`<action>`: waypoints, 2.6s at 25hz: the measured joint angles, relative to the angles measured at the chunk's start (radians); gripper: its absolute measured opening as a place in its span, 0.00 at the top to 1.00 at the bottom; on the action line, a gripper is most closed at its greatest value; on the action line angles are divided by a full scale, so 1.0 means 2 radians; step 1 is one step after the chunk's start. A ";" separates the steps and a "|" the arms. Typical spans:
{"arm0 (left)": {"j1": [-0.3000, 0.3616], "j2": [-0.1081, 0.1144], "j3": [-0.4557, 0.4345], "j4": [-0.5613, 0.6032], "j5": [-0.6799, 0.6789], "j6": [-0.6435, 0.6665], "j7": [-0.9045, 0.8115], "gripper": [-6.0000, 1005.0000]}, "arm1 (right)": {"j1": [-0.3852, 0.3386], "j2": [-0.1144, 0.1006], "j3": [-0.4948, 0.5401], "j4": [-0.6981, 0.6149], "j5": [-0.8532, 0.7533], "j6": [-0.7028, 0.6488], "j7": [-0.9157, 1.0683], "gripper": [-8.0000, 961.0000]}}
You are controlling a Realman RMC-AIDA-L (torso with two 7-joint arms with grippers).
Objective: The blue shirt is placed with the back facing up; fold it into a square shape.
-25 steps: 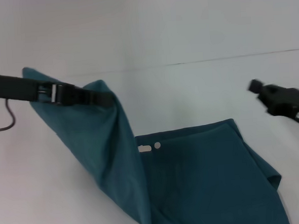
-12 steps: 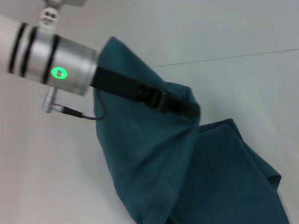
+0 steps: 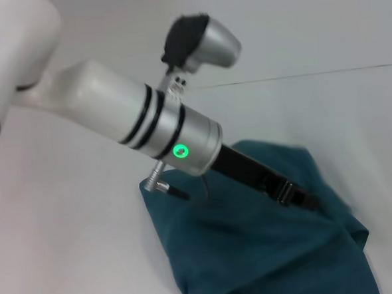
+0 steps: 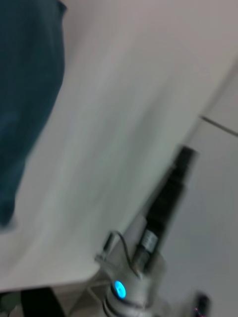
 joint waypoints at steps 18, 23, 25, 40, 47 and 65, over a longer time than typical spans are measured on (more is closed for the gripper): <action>0.119 0.011 0.018 0.106 -0.099 -0.003 0.033 0.38 | 0.001 0.005 0.002 -0.071 -0.057 -0.035 0.031 0.98; 0.185 0.028 -0.067 0.131 -0.101 0.040 0.085 0.18 | -0.001 0.012 0.002 -0.178 -0.128 -0.094 0.105 0.98; 0.207 0.033 -0.099 0.129 -0.101 0.051 0.104 0.10 | 0.001 0.013 0.002 -0.233 -0.153 -0.133 0.144 0.97; 0.334 0.057 -0.205 0.129 -0.100 0.104 0.233 0.05 | 0.097 -0.006 -0.120 -0.597 -0.359 -0.339 0.505 0.51; 0.355 0.064 -0.232 0.132 -0.097 0.149 0.245 0.06 | 0.166 0.009 -0.217 -0.594 -0.600 -0.339 0.542 0.35; 0.357 0.046 -0.177 0.162 -0.045 0.206 0.260 0.06 | 0.176 0.016 -0.292 -0.529 -0.646 -0.335 0.615 0.36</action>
